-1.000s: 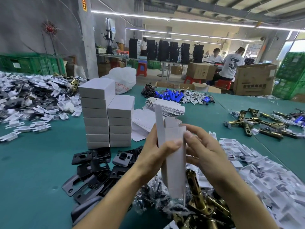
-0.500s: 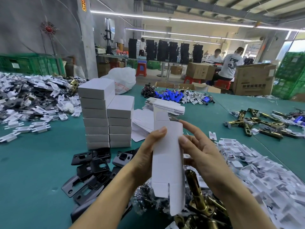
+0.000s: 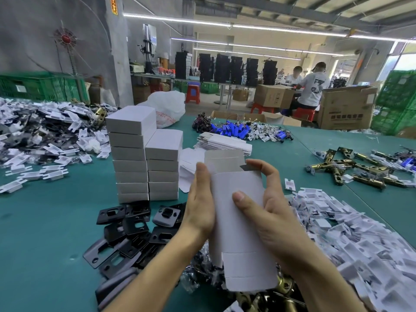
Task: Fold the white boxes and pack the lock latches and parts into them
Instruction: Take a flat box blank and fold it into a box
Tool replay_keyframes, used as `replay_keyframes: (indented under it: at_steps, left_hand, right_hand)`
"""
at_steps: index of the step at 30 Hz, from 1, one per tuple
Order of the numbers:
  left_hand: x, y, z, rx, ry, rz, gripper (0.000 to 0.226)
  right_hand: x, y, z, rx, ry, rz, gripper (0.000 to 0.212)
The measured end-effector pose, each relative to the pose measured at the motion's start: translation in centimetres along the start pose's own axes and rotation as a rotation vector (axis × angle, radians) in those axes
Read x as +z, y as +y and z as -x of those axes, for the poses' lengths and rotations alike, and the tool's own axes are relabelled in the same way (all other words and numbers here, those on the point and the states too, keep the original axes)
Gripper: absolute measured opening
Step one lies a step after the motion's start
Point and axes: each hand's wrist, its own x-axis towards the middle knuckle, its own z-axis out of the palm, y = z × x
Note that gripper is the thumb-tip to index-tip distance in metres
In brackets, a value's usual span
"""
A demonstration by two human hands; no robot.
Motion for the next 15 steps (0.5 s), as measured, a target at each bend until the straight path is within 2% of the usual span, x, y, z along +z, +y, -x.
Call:
replay_keyframes:
  at_steps: [3,4,8,12,15]
  left_hand:
    - [0.4,0.6,0.3,-0.017,0.015,-0.063,0.101]
    - [0.4,0.6,0.4,0.013,0.013,-0.095,0.1]
    - [1.1,0.6,1.0,0.167,0.07,-0.253,0.063]
    - [2.0,0.3,1.4,0.18,-0.068,-0.293,0.062]
    - [2.1,0.3,1.4,0.155,-0.169,-0.149,0.062]
  right_hand:
    - [0.1,-0.4,0.0,-0.046,-0.036,0.046,0.05]
    - [0.1,-0.6,0.0,-0.054,-0.04,0.058,0.05]
    - [0.1,-0.6,0.0,-0.096,0.014,0.162,0.05]
    - [0.7,-0.3,-0.1,-0.126,0.078,0.183,0.051]
    - [1.2,-0.3,-0.1,-0.109,0.108,0.17,0.037]
